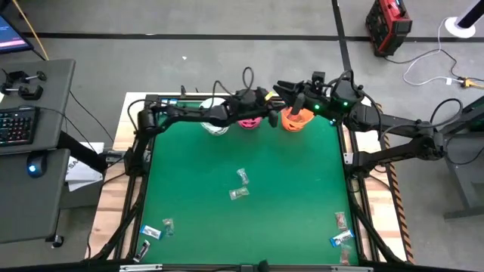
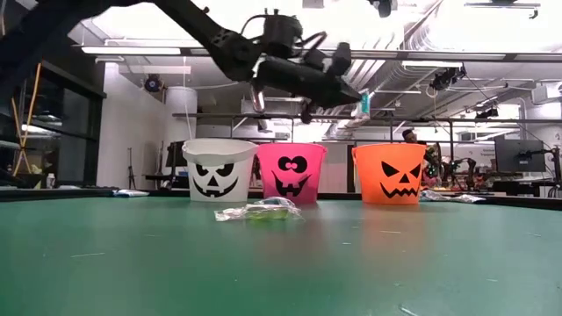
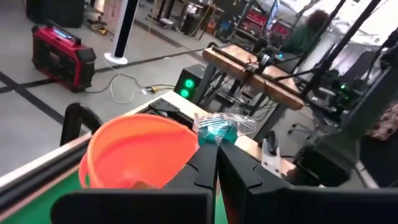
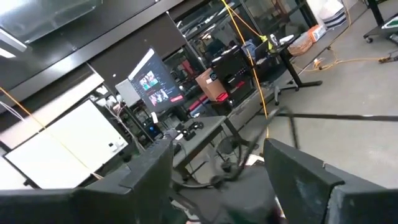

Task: Sort candy by brand, put in halloween buckets
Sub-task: Put the blue gummy into the orange bucket

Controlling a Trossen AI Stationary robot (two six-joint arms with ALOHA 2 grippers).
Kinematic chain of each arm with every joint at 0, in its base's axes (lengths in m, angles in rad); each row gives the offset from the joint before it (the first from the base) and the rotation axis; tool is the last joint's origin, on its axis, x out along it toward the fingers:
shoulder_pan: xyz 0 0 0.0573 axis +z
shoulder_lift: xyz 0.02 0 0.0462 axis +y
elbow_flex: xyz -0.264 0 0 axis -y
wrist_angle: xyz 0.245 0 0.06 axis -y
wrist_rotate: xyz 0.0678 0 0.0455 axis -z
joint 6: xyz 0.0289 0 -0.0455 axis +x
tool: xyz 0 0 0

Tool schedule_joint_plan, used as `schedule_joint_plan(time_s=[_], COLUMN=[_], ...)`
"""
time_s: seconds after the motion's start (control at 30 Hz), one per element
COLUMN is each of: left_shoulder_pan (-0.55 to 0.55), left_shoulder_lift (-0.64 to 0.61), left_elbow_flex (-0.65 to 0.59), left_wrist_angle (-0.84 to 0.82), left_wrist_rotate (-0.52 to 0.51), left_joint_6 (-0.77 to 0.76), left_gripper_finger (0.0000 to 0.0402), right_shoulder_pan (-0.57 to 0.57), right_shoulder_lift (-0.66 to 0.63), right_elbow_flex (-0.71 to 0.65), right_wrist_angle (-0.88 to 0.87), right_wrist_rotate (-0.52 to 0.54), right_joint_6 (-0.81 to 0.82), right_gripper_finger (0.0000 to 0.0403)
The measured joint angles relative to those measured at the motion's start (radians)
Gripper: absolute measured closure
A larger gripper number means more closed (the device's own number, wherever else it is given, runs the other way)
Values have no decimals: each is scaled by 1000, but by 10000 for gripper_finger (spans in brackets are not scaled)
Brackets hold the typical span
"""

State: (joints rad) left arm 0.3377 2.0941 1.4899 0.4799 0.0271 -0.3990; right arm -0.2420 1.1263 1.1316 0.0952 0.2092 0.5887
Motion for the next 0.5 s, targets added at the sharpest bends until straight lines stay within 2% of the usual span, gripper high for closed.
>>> schedule_joint_plan(time_s=[0.27,0.37,0.5], left_shoulder_pan=[3,3,2], left_shoulder_lift=[144,179,198], left_elbow_flex=[201,253,286], left_wrist_angle=[-107,-138,-227], left_wrist_rotate=[-59,-59,-40], left_joint_6=[78,98,120], left_gripper_finger=[394,367,309], right_shoulder_pan=[0,0,0], right_shoulder_lift=[0,0,0], right_elbow_flex=[0,0,0], right_wrist_angle=[0,0,0], right_wrist_rotate=[6,16,24], right_joint_6=[5,5,5], right_gripper_finger=[160,160,160])
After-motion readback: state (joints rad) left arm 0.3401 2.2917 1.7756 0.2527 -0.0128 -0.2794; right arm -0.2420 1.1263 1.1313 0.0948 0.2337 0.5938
